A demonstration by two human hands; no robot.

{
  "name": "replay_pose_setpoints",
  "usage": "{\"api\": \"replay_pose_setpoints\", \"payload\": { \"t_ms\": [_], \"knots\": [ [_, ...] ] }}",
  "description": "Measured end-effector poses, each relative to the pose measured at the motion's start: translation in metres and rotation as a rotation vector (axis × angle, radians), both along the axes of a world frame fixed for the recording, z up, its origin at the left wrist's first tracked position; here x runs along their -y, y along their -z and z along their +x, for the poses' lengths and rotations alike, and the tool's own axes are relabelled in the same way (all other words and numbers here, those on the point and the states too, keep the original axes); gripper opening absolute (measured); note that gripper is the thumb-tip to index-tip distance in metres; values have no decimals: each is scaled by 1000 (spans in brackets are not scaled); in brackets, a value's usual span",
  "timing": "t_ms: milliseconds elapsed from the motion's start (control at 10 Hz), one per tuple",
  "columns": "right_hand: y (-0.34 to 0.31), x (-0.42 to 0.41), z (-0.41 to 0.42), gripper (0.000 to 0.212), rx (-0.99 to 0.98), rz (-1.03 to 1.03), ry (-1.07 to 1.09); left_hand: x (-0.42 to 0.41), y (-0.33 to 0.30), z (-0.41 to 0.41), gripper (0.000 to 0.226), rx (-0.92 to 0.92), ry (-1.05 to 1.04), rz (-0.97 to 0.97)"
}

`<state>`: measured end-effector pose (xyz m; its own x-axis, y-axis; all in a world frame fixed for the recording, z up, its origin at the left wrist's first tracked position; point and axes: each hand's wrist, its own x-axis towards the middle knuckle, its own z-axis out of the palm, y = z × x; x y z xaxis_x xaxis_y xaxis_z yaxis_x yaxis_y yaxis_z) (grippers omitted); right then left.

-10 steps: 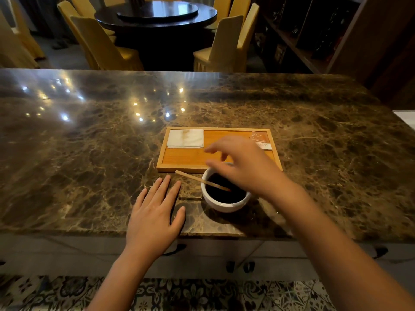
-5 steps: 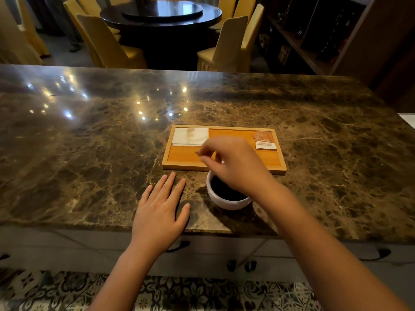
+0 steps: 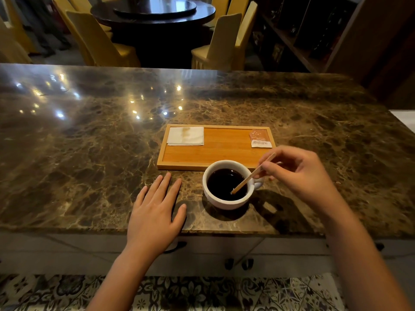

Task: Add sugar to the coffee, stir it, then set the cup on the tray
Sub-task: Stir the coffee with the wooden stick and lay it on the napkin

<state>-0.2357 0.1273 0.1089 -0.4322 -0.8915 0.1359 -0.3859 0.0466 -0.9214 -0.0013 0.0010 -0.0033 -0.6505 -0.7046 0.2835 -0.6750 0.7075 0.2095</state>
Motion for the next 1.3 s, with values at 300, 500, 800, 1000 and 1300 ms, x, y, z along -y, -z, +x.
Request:
{"api": "replay_pose_setpoints", "payload": {
  "t_ms": [300, 500, 800, 1000, 1300],
  "knots": [
    [28, 1, 25, 7, -142, -215, 147, -1, -1, 0, 56, 3, 4, 3],
    [26, -6, 23, 14, -420, -182, 158, 0, -1, 0, 56, 7, 1, 2],
    [28, -3, 34, 10, 67, -232, 72, -1, -2, 0, 57, 6, 0, 2],
    [39, 5, 40, 8, -120, -313, 173, -1, -2, 0, 57, 6, 5, 3],
    [34, -5, 33, 13, -466, -276, 164, 0, -1, 0, 57, 11, 4, 3]
  ]
}}
